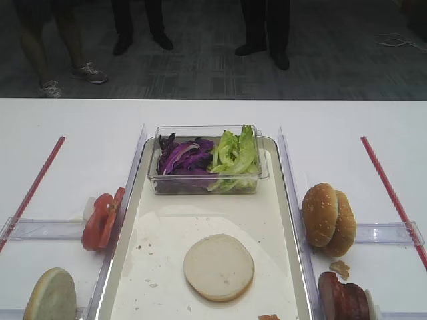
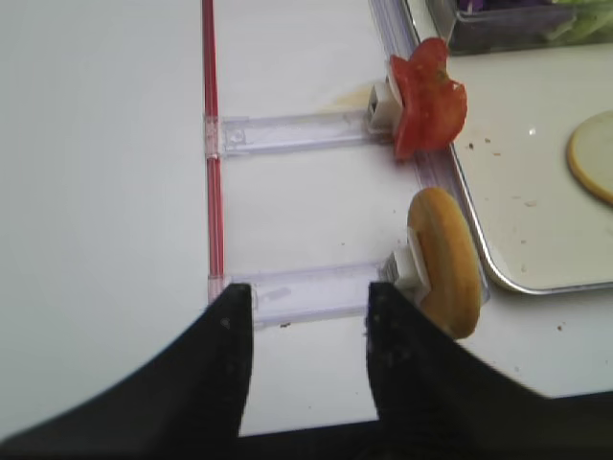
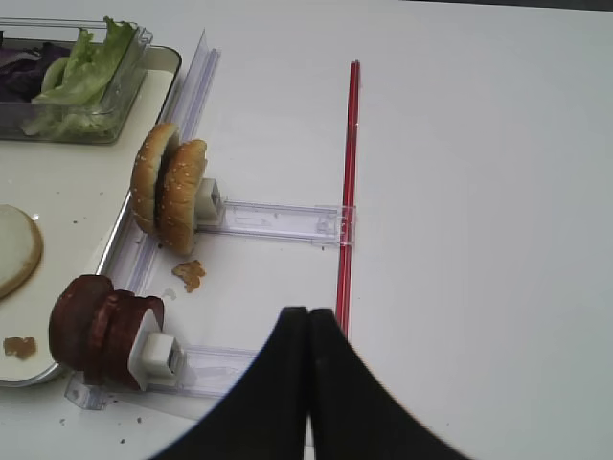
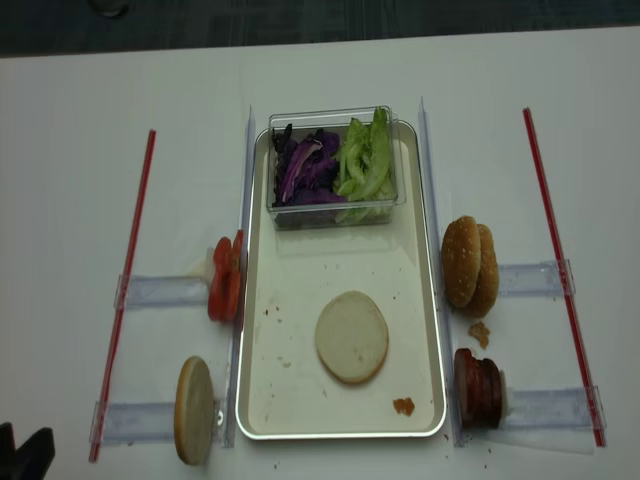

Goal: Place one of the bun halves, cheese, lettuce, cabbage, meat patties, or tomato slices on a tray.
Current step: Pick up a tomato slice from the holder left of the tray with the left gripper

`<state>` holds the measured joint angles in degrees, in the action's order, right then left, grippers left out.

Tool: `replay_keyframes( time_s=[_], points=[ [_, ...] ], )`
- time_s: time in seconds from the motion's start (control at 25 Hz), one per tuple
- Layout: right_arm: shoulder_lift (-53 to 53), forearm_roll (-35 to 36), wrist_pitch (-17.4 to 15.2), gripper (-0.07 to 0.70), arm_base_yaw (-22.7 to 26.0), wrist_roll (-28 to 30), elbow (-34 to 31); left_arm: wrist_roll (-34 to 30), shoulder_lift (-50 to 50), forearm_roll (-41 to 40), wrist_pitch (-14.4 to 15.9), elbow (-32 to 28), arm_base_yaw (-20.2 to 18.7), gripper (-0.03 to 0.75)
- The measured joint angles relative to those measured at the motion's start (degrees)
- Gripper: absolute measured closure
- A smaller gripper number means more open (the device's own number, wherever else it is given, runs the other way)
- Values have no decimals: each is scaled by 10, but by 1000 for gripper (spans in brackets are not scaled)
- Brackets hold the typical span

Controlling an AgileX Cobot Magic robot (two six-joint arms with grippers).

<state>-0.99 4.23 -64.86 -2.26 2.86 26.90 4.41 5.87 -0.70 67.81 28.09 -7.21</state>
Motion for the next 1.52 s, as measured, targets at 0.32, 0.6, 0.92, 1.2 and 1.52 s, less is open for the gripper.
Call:
replay_keyframes(
  time_s=[0.32, 0.6, 0.92, 1.2, 1.52],
  points=[
    [0, 0, 0, 498, 0, 0, 0, 12, 131, 35, 1, 37, 0, 447],
    [0, 0, 0, 498, 0, -1, 0, 16, 277, 38, 14, 100, 0, 447],
    [0, 0, 0, 498, 0, -1, 0, 16, 446, 38, 28, 190, 0, 447],
    [0, 0, 0, 498, 0, -1, 0, 16, 564, 38, 30, 288, 0, 447],
    [0, 0, 0, 498, 0, -1, 0, 15, 673, 23, 30, 392, 0, 447]
  ],
)
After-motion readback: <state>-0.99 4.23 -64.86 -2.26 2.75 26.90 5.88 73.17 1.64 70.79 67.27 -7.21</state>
